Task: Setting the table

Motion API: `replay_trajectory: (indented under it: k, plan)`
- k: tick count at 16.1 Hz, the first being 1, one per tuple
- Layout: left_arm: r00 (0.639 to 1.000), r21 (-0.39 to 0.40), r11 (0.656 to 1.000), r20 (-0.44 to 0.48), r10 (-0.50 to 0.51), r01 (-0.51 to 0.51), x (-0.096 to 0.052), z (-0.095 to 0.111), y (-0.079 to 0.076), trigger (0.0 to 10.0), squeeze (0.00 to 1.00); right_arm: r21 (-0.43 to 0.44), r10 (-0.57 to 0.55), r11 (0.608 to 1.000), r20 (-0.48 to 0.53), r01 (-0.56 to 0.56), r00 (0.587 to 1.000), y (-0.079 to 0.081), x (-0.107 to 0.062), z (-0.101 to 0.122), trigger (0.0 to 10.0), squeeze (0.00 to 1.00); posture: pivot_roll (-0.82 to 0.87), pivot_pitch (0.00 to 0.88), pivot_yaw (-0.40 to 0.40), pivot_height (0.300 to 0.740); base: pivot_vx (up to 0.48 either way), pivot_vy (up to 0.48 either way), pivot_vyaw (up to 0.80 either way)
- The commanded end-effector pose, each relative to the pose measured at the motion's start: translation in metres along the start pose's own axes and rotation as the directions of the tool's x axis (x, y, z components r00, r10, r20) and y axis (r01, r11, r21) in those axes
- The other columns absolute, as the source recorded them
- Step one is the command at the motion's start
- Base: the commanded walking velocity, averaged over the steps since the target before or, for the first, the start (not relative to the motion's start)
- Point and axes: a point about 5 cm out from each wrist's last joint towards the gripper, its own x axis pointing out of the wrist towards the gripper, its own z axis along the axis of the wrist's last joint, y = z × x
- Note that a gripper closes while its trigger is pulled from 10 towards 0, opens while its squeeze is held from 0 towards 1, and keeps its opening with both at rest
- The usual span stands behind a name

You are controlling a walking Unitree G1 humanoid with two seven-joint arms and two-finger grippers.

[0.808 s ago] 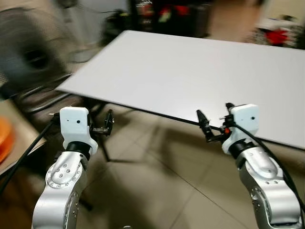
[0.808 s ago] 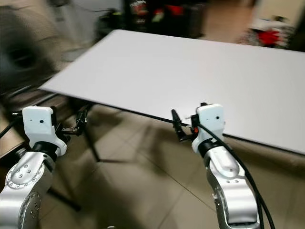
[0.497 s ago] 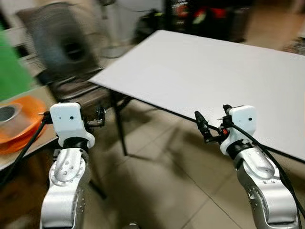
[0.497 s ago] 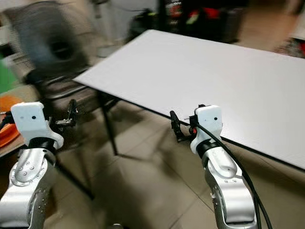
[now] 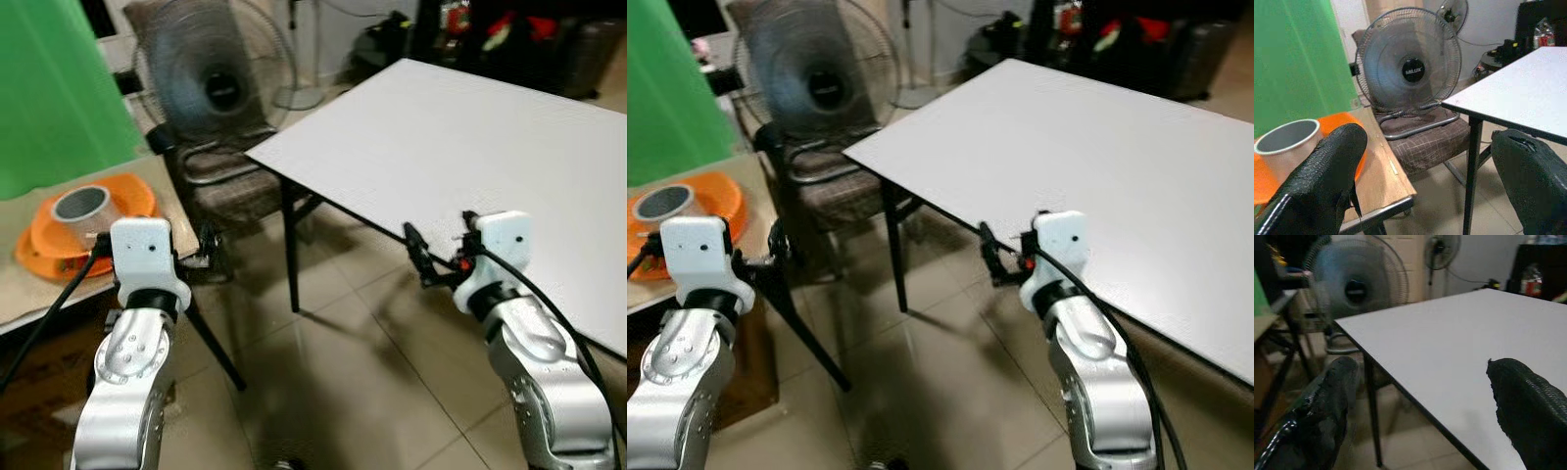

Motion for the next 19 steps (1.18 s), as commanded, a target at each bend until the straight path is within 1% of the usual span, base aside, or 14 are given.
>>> replay_trajectory:
  k: [1,3,5,7,10,14,16,18,19]
  plan:
    - [1.0,-0.026,0.999,0.01,-0.026,0.026,-0.004,0.004,-0.003,10.0,0.0,0.011,0.013,1.0,-0.031,-0.013,0.999,0.002,0.002,-0.003,10.0,1.0,-0.08,0.0,0.054,0.74,0.0,0.0,0.8]
    - [0.999,-0.022,0.999,-0.011,-0.043,0.042,-0.007,0.003,-0.003,10.0,0.0,0.045,0.082,0.996,-0.028,-0.08,0.996,0.01,0.003,-0.002,10.0,1.0,-0.06,0.0,0.043,0.74,0.0,0.0,0.8]
    - [0.999,0.002,1.0,0.005,-0.032,0.032,-0.008,0.004,0.0,10.0,0.0,0.043,0.112,0.993,-0.02,-0.111,0.994,0.015,0.004,0.0,10.0,1.0,-0.06,0.0,0.037,0.74,0.0,0.0,0.8]
    - [1.0,-0.008,1.0,0.014,-0.026,0.026,-0.008,0.007,0.003,10.0,0.0,0.049,0.124,0.991,-0.02,-0.122,0.992,0.016,0.005,0.001,10.0,1.0,-0.05,0.0,0.033,0.74,0.0,0.0,0.8]
    - [0.999,0.003,1.0,0.024,-0.031,0.031,-0.009,0.011,0.004,10.0,0.0,0.055,0.125,0.991,-0.013,-0.125,0.992,0.017,0.008,0.001,10.0,1.0,-0.05,0.0,0.02,0.74,0.0,0.0,0.8]
    - [0.999,-0.008,1.0,0.031,-0.019,0.019,-0.008,0.013,0.005,10.0,0.0,0.056,0.133,0.99,0.003,-0.133,0.991,0.017,0.012,0.005,10.0,1.0,-0.04,0.0,0.015,0.74,0.0,0.0,0.8]
    - [0.999,-0.007,1.0,0.03,-0.018,0.018,-0.009,0.014,0.006,10.0,0.0,0.057,0.15,0.987,0.007,-0.15,0.989,0.022,0.012,0.006,10.0,1.0,-0.04,0.0,0.025,0.74,0.247,0.0,0.8]
    - [0.999,-0.002,0.999,0.02,-0.033,0.033,-0.011,0.013,0.004,10.0,0.0,0.064,0.165,0.984,0.006,-0.165,0.986,0.025,0.01,0.003,10.0,1.0,-0.03,0.0,0.033,0.74,0.257,0.0,0.8]
    - [0.998,0.005,0.999,0.031,-0.045,0.045,-0.009,0.016,0.001,10.0,0.0,0.061,0.168,0.984,0.0,-0.168,0.986,0.025,0.011,0.002,10.0,1.0,-0.02,0.0,0.024,0.74,0.262,0.0,0.0]
